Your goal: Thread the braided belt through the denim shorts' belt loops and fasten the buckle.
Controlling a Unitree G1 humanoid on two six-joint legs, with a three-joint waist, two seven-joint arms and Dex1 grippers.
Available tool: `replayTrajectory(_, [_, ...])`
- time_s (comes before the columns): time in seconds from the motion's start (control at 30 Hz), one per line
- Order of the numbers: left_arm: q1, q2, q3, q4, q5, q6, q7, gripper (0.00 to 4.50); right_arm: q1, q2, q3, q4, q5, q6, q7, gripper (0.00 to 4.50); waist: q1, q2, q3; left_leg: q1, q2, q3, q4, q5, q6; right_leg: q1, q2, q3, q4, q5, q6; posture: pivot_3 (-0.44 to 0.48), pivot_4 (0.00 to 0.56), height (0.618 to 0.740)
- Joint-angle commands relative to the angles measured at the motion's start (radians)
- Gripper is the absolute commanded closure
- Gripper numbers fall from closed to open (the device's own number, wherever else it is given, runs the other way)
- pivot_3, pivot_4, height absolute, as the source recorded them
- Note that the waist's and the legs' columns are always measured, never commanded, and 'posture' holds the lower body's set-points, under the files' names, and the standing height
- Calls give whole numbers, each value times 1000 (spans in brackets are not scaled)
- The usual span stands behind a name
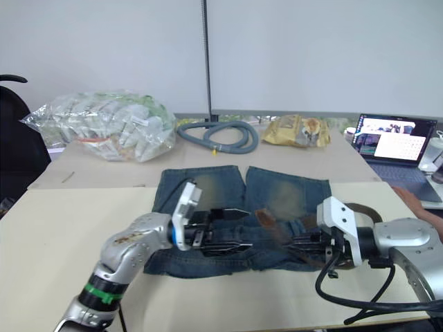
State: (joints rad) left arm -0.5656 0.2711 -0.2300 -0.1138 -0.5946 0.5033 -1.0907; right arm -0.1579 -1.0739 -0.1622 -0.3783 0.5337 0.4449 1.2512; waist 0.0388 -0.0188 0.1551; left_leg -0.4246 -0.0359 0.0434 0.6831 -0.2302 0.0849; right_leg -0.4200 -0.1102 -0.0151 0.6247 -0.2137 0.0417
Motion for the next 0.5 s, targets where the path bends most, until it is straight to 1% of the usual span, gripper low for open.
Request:
replayTrajectory(0.03, [-30, -13, -8, 21, 13, -49, -39, 805, -36, -13, 14, 6, -20, -45, 34, 4500, -1, 0, 0, 0, 0, 0, 0, 0, 0, 0, 0, 0, 0, 0, 0, 0, 150, 740])
replayTrajectory(0.07, [-31, -16, -14, 26, 18, -57, -48, 1188, -44, -12, 18, 6, -21, -49, 38, 4500, -2, 0, 0, 0, 0, 0, 0, 0, 0, 0, 0, 0, 0, 0, 0, 0, 150, 740])
replayTrajectory(0.2, [-29, -28, -35, 44, 39, -92, -82, 2470, -36, -14, 25, 1, -38, -63, 50, 4500, -1, 0, 0, 0, 0, 0, 0, 0, 0, -1, 0, 1, 0, 0, 0, 0, 150, 740])
replayTrajectory(0.3, [-35, -37, -41, 61, 54, -109, -94, 3524, -28, -11, 21, 8, -54, -78, 53, 4500, 0, 0, 0, 0, 0, 0, 0, 0, 0, -1, -2, 1, 0, 0, 0, 0, 150, 740])
replayTrajectory(0.4, [-38, -43, -42, 66, 56, -110, -97, 4481, -22, -8, 14, -6, -54, -68, 47, 4500, 0, 0, 0, 0, 0, 0, 0, 0, 0, -1, -2, 1, 0, 0, 0, 0, 150, 740])
replayTrajectory(0.5, [-41, -52, -45, 71, 59, -101, -96, 4481, -13, 2, 0, -18, -49, -57, 26, 4500, 0, 0, 0, 0, 0, 0, 0, 0, 0, -1, -2, 1, 0, 0, 0, 0, 150, 740])
